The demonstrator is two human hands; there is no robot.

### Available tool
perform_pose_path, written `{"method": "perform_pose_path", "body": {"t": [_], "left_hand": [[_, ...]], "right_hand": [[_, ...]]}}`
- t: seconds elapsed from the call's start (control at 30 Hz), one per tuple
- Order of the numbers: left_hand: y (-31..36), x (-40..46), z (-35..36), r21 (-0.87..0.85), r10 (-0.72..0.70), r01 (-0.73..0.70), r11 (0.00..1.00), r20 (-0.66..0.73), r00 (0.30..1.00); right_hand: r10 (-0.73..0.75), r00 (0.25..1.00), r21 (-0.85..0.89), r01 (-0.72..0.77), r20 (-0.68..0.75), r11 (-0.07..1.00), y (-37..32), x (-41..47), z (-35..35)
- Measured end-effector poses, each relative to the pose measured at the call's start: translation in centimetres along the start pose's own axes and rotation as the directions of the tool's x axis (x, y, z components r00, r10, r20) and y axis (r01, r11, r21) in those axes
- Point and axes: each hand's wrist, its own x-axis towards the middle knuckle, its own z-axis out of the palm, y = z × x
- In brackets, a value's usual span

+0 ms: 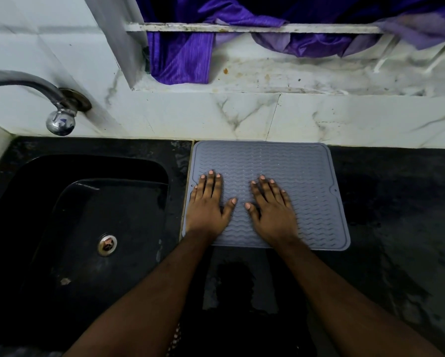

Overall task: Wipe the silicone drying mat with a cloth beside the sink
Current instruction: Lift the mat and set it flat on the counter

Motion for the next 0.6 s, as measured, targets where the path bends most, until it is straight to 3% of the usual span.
{"method": "perform_pose_path", "body": {"t": [0.6], "left_hand": [[-1.3, -0.2, -0.3, 0.014, 0.081, -0.081, 0.997, -0.011, 0.997]], "right_hand": [[0.097, 0.995, -0.016, -0.097, 0.021, 0.995, -1.9, -0.7, -0.2]]}}
